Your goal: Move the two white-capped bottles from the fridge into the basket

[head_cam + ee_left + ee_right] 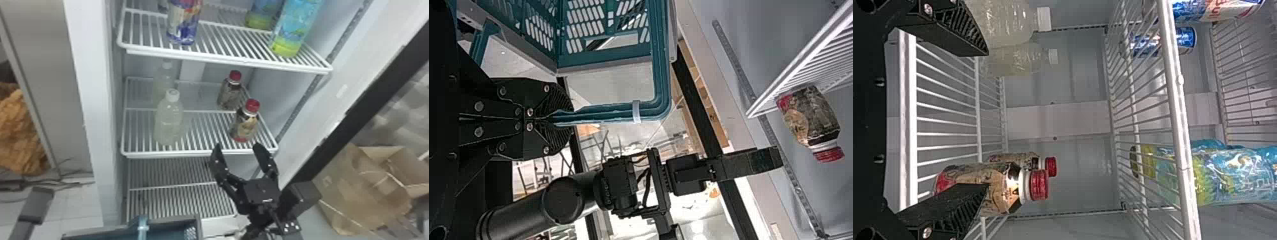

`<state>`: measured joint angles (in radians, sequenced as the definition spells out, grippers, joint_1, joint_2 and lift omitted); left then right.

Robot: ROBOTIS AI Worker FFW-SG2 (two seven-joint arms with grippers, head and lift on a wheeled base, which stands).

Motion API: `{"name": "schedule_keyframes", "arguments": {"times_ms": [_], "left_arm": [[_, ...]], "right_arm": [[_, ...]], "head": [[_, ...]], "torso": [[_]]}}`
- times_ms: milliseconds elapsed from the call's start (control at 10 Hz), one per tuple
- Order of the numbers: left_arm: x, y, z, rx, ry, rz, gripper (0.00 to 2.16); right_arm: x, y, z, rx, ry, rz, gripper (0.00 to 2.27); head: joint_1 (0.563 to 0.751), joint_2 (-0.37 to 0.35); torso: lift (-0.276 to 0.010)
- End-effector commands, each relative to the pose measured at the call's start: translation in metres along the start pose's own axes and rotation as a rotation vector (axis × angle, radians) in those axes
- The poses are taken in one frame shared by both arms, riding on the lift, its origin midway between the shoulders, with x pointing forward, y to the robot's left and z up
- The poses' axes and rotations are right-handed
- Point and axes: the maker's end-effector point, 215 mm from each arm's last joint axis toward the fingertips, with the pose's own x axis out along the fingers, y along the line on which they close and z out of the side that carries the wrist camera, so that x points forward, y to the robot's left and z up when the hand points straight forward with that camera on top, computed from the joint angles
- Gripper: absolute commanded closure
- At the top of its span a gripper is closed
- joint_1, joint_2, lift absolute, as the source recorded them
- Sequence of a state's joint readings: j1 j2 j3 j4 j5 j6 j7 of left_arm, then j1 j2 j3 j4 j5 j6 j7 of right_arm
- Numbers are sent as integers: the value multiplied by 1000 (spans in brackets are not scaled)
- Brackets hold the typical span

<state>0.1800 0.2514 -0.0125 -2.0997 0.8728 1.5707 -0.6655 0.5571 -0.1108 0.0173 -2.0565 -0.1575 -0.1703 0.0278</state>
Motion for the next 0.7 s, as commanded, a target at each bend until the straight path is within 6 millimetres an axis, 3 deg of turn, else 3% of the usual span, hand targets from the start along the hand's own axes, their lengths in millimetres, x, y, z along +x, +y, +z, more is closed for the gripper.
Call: {"name": "schedule_keyframes", "arguments": {"times_ms": [0,600], "left_arm": [[0,0,0,0,0,1,1170],[0,3,1,3,2,15,1170]], "right_arm": [[0,1,-2,0,5,2,96],[2,13,-4,5,13,32,96]], "head": [[695,-350],[695,-337]], "torso": [[-260],[-260]]}}
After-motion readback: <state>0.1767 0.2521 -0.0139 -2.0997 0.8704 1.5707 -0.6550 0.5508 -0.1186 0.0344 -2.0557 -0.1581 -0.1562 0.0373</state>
